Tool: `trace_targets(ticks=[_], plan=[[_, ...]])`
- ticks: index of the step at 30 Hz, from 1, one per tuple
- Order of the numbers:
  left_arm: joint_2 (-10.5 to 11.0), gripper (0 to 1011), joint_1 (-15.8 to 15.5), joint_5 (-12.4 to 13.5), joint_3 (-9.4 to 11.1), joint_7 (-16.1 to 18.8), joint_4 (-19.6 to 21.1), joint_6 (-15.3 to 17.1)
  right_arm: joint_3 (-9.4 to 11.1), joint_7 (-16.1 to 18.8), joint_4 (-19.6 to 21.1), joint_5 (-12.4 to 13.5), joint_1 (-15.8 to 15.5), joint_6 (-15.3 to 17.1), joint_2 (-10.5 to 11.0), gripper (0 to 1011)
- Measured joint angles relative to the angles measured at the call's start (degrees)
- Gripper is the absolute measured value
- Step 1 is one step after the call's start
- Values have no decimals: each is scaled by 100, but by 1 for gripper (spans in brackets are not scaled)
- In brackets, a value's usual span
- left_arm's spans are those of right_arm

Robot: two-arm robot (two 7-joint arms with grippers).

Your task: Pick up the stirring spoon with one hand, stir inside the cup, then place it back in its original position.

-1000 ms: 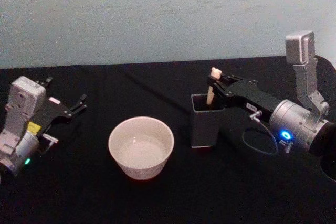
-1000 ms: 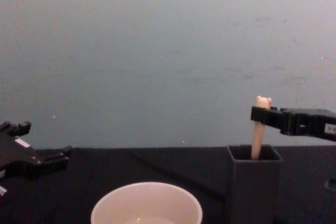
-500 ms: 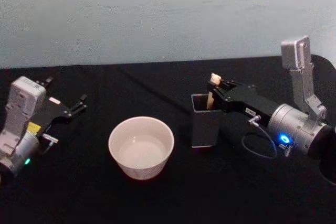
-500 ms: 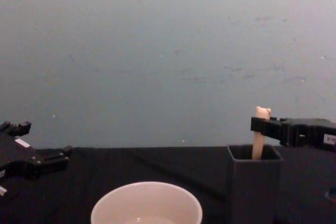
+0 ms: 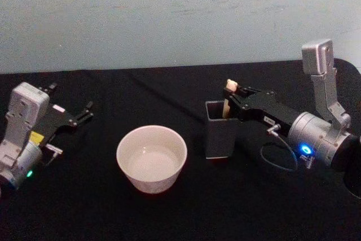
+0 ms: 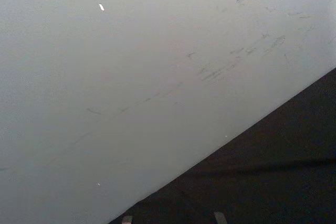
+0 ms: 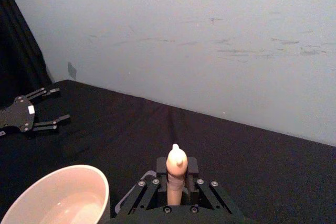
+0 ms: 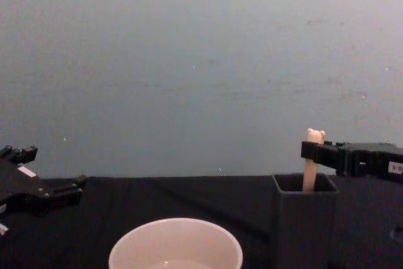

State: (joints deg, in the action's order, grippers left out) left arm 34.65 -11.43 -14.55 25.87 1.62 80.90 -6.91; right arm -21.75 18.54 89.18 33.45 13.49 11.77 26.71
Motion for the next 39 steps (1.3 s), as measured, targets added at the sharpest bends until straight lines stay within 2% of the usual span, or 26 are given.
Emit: trace_targets(ticks=[6, 9, 16, 17, 22, 23, 24, 28, 30, 34, 39], plan=[[0, 1002, 0, 0, 0, 0, 0, 0, 0, -1, 1, 3, 2, -2, 0, 218], [0, 1001, 0, 0, 0, 0, 0, 0, -1, -2, 3, 4, 2, -2, 0, 255], [0, 1001, 0, 0, 0, 0, 0, 0, 0, -5, 6, 8, 2, -2, 0, 484], [0, 1001, 0, 0, 0, 0, 0, 0, 0, -5, 7, 8, 2, -2, 0, 484], [0, 1001, 0, 0, 0, 0, 0, 0, 0, -7, 9, 10, 3, -2, 0, 685], [0, 1001, 0, 0, 0, 0, 0, 0, 0, -7, 9, 10, 3, -2, 0, 685], [0, 1001, 0, 0, 0, 0, 0, 0, 0, -7, 10, 11, 2, -2, 0, 743], [0, 1001, 0, 0, 0, 0, 0, 0, -1, -8, 10, 12, 2, -2, 0, 828], [0, 1001, 0, 0, 0, 0, 0, 0, 0, -8, 10, 12, 2, -3, 0, 903], [0, 1001, 0, 0, 0, 0, 0, 0, 45, -51, 37, -2, -27, -80, -31, 992], [0, 1001, 0, 0, 0, 0, 0, 0, 220, -238, 125, -71, -75, -266, -160, 1003]])
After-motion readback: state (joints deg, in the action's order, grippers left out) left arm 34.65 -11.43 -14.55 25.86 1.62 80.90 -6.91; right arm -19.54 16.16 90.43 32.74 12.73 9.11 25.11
